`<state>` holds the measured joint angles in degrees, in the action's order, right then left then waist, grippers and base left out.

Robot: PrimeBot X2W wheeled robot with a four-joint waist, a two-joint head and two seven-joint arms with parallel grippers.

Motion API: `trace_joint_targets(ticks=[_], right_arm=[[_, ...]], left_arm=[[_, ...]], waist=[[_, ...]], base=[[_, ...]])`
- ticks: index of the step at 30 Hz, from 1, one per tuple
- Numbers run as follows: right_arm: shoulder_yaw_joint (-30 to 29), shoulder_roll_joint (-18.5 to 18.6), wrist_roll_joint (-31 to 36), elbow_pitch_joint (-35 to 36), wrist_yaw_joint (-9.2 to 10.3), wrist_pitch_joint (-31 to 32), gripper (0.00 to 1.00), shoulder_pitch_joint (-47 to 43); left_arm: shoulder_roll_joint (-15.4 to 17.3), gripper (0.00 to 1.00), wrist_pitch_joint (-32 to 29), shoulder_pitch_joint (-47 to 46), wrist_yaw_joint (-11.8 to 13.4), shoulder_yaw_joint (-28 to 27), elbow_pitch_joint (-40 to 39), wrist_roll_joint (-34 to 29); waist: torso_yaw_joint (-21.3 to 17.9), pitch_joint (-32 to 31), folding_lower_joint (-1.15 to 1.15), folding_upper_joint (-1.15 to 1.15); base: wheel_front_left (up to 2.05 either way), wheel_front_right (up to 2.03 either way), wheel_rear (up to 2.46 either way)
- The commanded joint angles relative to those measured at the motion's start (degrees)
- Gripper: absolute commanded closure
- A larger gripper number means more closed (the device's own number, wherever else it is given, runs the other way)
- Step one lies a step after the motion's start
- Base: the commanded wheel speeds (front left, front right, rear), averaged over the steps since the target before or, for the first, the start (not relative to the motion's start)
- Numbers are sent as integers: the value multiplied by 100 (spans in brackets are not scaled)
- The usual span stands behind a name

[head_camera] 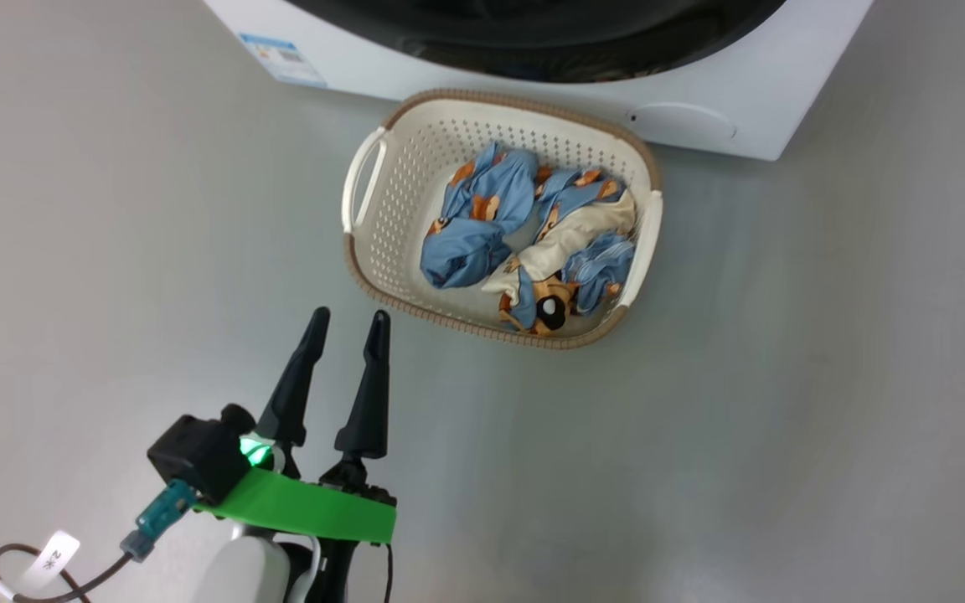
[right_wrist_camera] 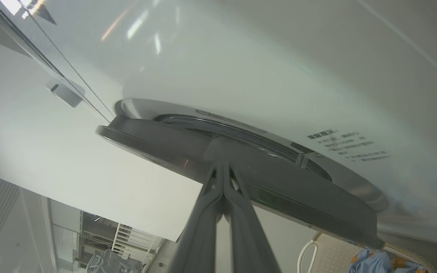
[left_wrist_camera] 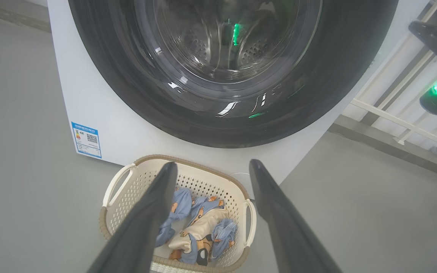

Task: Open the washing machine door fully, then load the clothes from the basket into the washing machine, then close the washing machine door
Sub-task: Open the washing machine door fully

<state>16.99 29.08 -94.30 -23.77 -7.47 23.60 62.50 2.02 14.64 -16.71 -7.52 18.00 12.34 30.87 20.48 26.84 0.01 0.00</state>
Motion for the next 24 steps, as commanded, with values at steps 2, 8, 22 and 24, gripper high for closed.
trace_joint_targets(ticks=[2, 8, 22, 24], right_arm=[[7, -5, -8, 87, -2, 137, 100, 172], [6, -39, 176, -61, -2, 254, 100, 548], [178, -148, 461, -295, -2, 387, 100, 1023], [196, -154, 470, -292, -2, 410, 100, 1056]], left_arm=[[87, 0, 36, -102, 3, -107, -167, 117], [87, 0, 36, -213, 3, 16, -245, 273], [86, 0, 36, -323, 3, 120, -355, 549], [86, 0, 36, -334, 3, 127, -363, 571]], waist=[[143, 210, -1, 0], [278, 435, -1, 0], [450, 711, -1, 0], [457, 731, -1, 0]], base=[[0, 0, 0], [0, 0, 0], [0, 0, 0], [0, 0, 0]])
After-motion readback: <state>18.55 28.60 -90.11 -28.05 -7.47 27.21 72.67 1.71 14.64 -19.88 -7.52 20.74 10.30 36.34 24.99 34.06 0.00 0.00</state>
